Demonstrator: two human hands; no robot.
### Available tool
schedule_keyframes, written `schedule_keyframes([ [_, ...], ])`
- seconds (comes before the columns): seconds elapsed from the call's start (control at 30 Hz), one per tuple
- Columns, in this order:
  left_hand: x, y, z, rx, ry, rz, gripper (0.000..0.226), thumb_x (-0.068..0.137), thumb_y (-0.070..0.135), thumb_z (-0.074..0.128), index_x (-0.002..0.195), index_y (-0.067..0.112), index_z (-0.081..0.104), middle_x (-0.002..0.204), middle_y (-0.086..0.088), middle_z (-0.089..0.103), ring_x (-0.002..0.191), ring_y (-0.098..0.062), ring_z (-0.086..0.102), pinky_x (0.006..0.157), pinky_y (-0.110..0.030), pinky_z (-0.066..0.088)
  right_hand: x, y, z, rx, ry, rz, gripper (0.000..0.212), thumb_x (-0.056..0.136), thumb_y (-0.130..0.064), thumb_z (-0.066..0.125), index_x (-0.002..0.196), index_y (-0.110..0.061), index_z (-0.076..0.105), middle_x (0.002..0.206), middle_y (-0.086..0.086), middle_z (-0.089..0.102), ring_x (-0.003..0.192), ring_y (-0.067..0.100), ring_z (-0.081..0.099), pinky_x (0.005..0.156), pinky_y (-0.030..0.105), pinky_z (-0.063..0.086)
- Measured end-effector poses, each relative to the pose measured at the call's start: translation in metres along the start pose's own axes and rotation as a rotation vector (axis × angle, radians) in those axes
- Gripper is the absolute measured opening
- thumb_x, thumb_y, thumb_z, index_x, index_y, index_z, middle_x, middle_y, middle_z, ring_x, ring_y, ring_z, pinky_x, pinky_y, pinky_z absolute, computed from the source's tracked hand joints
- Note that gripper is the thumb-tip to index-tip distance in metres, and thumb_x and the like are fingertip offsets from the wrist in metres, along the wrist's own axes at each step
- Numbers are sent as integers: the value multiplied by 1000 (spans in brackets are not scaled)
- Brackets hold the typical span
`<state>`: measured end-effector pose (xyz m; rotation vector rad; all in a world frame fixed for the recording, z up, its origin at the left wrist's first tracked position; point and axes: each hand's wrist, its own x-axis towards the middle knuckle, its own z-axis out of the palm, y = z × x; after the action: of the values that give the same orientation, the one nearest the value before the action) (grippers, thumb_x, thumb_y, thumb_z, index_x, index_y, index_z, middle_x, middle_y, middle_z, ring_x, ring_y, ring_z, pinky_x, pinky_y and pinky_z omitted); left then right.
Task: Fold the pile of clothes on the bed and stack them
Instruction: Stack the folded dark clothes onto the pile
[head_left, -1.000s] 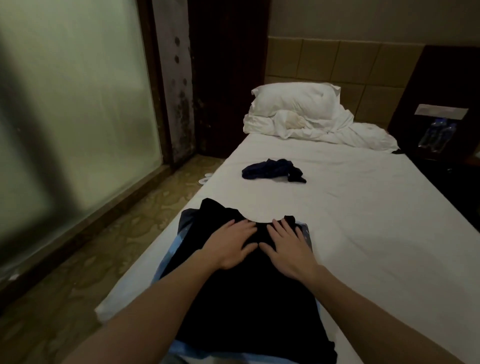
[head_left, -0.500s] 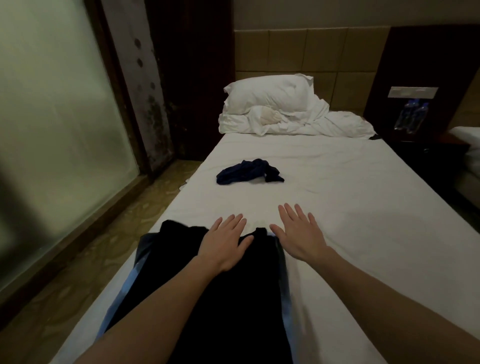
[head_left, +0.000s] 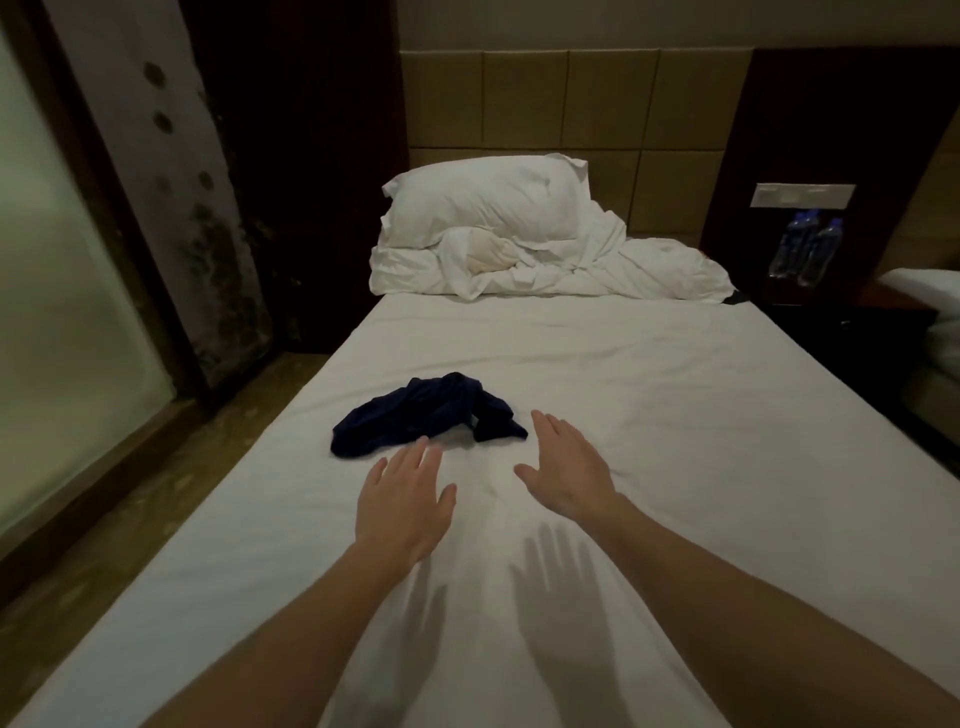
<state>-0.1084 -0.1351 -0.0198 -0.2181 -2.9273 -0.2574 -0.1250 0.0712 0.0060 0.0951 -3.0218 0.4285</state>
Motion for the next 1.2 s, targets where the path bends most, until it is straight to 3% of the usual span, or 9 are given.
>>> schedule_keyframes([
  [0.13,78,-27,49,3,66,-23,63,102,46,41,157,23,20,164,3,19,149,-15,22,121,-36,21,99,8,60,276,-13,59,64,88,-35,66,138,-11,34,136,5,48,128,30,44,86,36,43],
  [0.27,138,-40,95,11,115,-8,70,100,46,44,158,23,13,160,-3,30,145,-21,31,119,-39,25,164,9,107,372,-33,-12,82,84,-30,70,148,-10,23,140,10,49,127,37,47,97,48,46],
  [0.37,157,-35,112,23,126,-22,59,97,30,52,150,15,30,123,-4,63,115,-23,57,109,-39,38,171,6,119,288,51,-132,35,84,-15,64,117,-9,55,109,12,65,100,33,61,78,39,49],
  [0.43,157,-31,110,-10,136,-36,28,95,17,52,123,14,53,108,-5,64,102,-26,59,92,-38,46,160,3,113,334,61,-148,11,87,-5,54,97,-6,56,99,14,64,91,33,58,68,36,40],
  [0.57,127,-20,76,-399,141,-123,16,96,11,48,107,13,60,102,-5,65,94,-28,62,79,-39,49,112,11,75,513,67,-107,15,89,-19,36,90,-14,50,96,11,62,86,28,56,68,33,39],
  [0.7,69,10,1,-718,150,-103,12,96,4,45,88,11,51,84,-6,60,79,-25,57,69,-38,44,32,34,8,516,127,-18,21,97,-10,42,80,-19,49,76,-2,57,74,23,57,57,20,40],
  [0.93,-70,112,-142,-992,29,20,17,101,25,52,92,10,55,86,-2,62,76,-12,56,64,-22,42,-161,56,-111,415,165,119,15,92,-37,55,92,-26,65,83,-7,68,74,12,64,68,37,56],
  [1.07,-161,160,-192,-1039,-31,163,23,83,28,68,88,7,60,85,-8,68,80,-22,66,72,-36,51,-263,68,-153,448,224,140,12,91,-32,60,94,-24,68,89,-7,69,81,14,64,74,37,55],
  [1.2,-241,184,-219,-1109,-395,320,11,81,16,71,82,8,63,74,1,65,73,-12,64,69,-26,49,-334,72,-185,594,267,137,12,97,-14,53,97,-17,65,94,-4,67,87,14,61,72,24,46],
])
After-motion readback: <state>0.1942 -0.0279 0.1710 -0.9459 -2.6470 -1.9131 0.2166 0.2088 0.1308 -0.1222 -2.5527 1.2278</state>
